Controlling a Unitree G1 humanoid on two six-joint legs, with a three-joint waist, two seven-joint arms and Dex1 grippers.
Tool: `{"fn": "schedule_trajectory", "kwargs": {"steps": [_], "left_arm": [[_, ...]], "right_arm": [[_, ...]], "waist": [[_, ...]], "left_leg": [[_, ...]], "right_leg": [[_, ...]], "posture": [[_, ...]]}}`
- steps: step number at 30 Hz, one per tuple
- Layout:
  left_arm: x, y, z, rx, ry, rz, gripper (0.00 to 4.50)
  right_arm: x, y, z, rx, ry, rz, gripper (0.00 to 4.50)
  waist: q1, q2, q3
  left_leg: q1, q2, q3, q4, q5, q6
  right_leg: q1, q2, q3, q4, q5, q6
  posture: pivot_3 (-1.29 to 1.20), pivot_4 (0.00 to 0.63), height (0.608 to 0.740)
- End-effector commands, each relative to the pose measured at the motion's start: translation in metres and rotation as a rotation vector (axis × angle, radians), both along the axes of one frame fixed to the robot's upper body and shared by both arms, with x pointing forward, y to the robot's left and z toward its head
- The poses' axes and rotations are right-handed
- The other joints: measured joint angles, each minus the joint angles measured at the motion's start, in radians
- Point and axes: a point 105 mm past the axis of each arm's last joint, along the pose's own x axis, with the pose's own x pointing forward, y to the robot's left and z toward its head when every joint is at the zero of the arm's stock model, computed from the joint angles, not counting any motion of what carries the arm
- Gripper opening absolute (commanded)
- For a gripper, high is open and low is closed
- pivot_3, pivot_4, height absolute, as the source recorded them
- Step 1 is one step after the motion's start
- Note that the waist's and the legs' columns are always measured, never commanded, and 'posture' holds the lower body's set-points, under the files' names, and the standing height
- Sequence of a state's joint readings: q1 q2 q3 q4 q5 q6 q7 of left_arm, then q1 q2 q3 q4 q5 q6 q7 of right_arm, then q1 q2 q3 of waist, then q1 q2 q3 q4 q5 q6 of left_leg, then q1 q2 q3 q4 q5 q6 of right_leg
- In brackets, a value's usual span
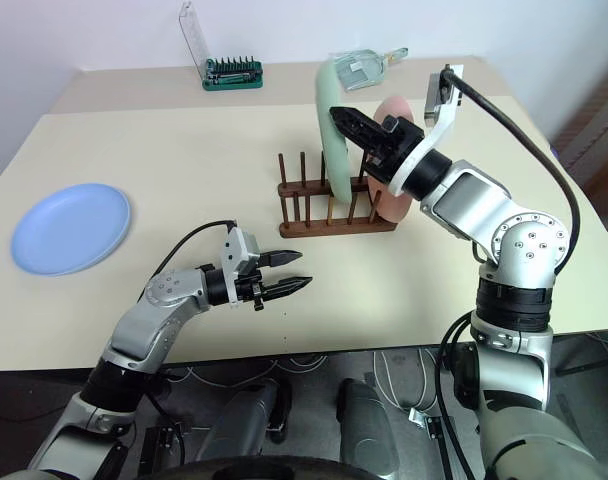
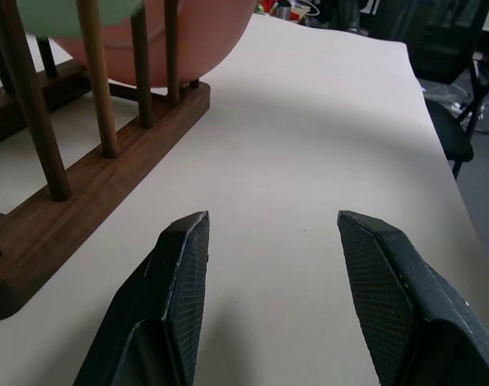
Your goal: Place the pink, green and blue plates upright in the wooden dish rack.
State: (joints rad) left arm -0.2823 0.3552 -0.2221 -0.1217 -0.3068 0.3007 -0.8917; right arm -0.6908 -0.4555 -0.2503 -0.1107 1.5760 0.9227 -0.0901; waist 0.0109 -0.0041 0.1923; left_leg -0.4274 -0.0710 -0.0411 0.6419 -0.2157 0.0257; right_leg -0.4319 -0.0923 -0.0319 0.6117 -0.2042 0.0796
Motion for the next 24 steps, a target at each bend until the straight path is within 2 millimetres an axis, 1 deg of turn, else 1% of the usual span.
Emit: {"fn": "schedule_trajectory", "kwargs": {"steps": [1,2,3,7,11,16,18,20,22,24], "left_arm": [[-0.002,-0.001,0.010,-0.010,-0.040,-0.011,2.60],[-0.002,-0.001,0.010,-0.010,-0.040,-0.011,2.60],[-0.002,-0.001,0.010,-0.010,-0.040,-0.011,2.60],[-0.001,-0.001,0.010,-0.009,-0.039,-0.011,2.60],[-0.001,0.000,0.010,-0.007,-0.042,-0.010,2.60],[-0.001,0.000,0.010,-0.005,-0.042,-0.010,2.60],[-0.001,0.000,0.010,-0.005,-0.042,-0.008,2.60],[-0.001,0.000,0.009,-0.004,-0.041,-0.007,2.60],[-0.001,0.000,0.008,-0.003,-0.039,-0.007,2.60],[0.003,0.004,0.010,-0.001,-0.060,0.026,2.60]], "right_arm": [[-0.002,-0.005,0.010,0.005,-0.049,-0.014,2.39],[-0.003,-0.005,0.011,-0.004,-0.062,-0.016,2.95],[-0.004,-0.005,0.013,-0.014,-0.077,-0.020,3.35],[-0.004,-0.005,0.018,-0.061,-0.123,-0.034,3.35],[-0.015,0.000,0.041,-0.309,-0.337,-0.068,3.35],[-0.011,-0.010,0.044,-0.490,-0.422,-0.139,3.35],[-0.012,-0.012,0.045,-0.513,-0.444,-0.137,3.35],[-0.013,-0.014,0.047,-0.485,-0.431,-0.123,3.35],[-0.012,-0.015,0.047,-0.500,-0.436,-0.131,3.35],[-0.014,-0.014,0.053,-0.526,-0.510,-0.149,3.35]], "waist": [[0.000,0.000,0.000],[0.000,0.000,0.000],[0.000,0.000,0.000],[0.000,0.000,0.000],[0.001,0.002,0.001],[0.002,0.001,0.001],[0.002,0.001,0.001],[0.002,0.001,0.001],[0.002,0.001,0.001],[0.002,0.001,0.001]], "left_leg": [[0.000,0.000,0.000,0.000,0.000,0.000],[0.000,0.000,0.000,0.000,0.000,0.000],[0.000,0.000,0.000,0.000,0.000,0.000],[-0.001,0.000,0.000,0.000,0.000,0.000],[-0.002,0.000,0.001,0.000,0.000,0.000],[-0.005,0.000,0.002,0.000,0.000,0.001],[-0.006,0.000,0.003,0.000,0.000,0.001],[-0.006,0.000,0.003,0.000,0.000,0.001],[-0.006,0.000,0.004,0.000,-0.001,0.001],[-0.006,0.000,0.004,0.000,-0.001,0.001]], "right_leg": [[0.000,0.000,0.000,0.000,0.000,0.000],[0.000,0.000,0.000,0.000,0.000,0.000],[0.000,0.000,0.000,0.000,0.000,0.000],[-0.001,0.000,0.000,0.000,0.000,0.000],[-0.002,0.000,0.000,0.000,0.000,0.000],[-0.005,-0.001,0.000,0.000,0.000,0.001],[-0.005,-0.001,0.000,0.000,0.000,0.001],[-0.005,-0.002,0.000,0.000,0.000,0.001],[-0.006,-0.002,0.000,0.000,0.000,0.001],[-0.006,-0.002,0.000,0.000,0.000,0.001]], "posture": [[0.00,0.150,0.735],[0.00,0.150,0.735],[0.00,0.150,0.735],[0.00,0.150,0.735],[0.00,0.150,0.735],[0.00,0.150,0.735],[0.00,0.150,0.735],[0.00,0.150,0.735],[0.00,0.150,0.735],[0.00,0.150,0.735]]}}
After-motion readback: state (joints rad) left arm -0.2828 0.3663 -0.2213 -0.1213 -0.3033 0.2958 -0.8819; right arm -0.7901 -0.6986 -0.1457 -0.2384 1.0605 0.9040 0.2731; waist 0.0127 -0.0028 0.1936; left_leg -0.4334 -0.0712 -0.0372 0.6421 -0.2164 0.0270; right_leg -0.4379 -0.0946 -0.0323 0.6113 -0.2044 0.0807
